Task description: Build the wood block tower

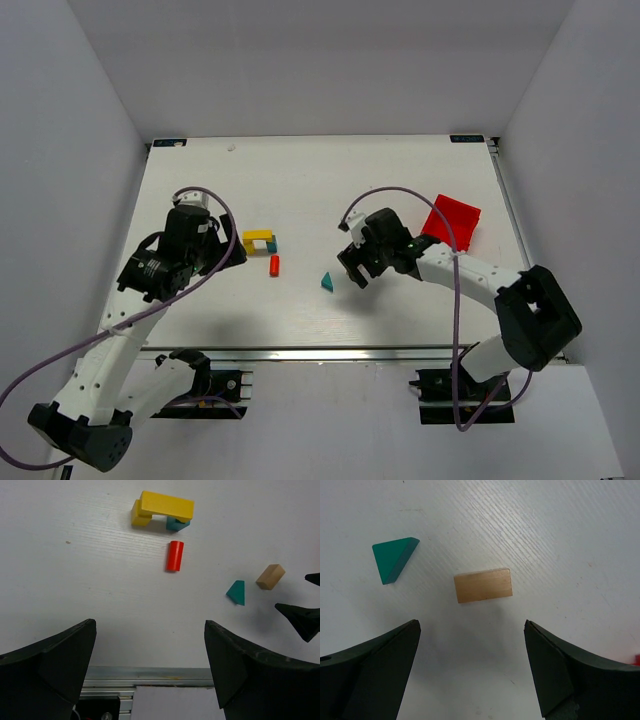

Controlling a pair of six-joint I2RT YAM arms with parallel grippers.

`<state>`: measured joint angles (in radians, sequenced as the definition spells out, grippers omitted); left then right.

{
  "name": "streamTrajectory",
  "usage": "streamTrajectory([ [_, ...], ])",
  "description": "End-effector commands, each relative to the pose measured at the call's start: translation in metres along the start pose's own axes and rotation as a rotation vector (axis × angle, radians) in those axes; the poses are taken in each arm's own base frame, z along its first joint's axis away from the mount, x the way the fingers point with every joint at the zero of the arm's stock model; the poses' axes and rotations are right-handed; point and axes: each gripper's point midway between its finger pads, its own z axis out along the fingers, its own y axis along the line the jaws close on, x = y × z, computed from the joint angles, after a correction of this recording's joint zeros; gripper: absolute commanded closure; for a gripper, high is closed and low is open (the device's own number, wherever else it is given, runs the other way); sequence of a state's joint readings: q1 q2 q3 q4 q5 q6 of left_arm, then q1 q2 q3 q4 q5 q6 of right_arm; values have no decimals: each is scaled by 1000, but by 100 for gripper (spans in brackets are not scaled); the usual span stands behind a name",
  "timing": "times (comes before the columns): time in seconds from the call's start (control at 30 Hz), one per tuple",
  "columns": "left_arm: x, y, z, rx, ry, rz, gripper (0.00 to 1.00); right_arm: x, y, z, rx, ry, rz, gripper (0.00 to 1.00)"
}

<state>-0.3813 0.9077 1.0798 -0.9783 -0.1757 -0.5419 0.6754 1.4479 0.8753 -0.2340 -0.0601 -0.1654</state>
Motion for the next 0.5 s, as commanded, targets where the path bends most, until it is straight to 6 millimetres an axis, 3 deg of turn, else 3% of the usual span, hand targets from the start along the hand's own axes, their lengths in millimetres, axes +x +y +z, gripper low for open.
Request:
streamTrajectory([
  [0.0,16,16,2,-70,51,-7,2,-11,-6,12,39,-13,-120,11],
  [0.03,16,18,1,-76,49,7,2,-6,-10,15,69,1,-193,11],
  [0.13,19,16,1,-57,60,16,2,-8,-19,17,118,8,-175,11],
  [0.23,21,11,-1,-19,59,34,2,-19,-13,18,101,-3,-145,11],
  [0.37,18,11,-6,-8,43,49,2,-15,-9,24,77,-18,-142,11],
  [0.47,17,14,-10,-17,38,62,2,-14,-6,21,42,-14,-267,10],
])
